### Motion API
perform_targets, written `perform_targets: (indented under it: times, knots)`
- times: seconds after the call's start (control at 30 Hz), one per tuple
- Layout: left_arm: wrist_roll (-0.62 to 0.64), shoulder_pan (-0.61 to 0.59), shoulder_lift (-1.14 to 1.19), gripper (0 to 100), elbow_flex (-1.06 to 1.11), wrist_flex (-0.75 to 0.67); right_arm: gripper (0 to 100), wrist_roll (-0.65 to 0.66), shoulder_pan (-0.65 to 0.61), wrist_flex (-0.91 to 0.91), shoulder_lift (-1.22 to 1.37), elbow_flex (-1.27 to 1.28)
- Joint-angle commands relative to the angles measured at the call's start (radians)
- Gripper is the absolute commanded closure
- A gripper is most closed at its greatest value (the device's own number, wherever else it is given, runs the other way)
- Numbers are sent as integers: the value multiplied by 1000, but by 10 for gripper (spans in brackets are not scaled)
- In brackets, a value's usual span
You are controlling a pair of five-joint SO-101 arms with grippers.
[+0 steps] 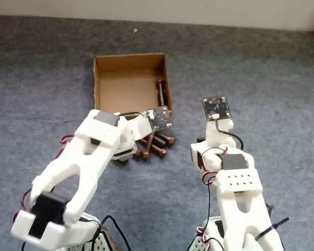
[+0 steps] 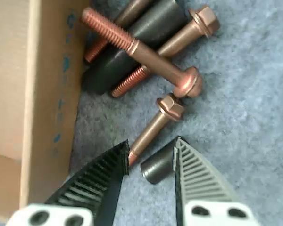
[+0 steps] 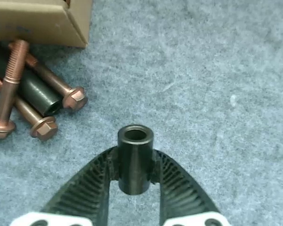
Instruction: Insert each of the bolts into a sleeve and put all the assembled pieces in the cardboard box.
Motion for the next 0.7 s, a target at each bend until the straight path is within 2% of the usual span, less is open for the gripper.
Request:
perform_targets:
  times: [0.0, 0.43, 0.67]
  knots:
    - [-11, 15, 87, 822, -84, -40, 993, -8, 8, -21, -31, -5]
    - [-81, 47, 272, 823, -150, -37, 993, -6, 8, -21, -31, -5]
    - [-81, 54, 272, 998, -150, -37, 993, -6, 8, -21, -31, -5]
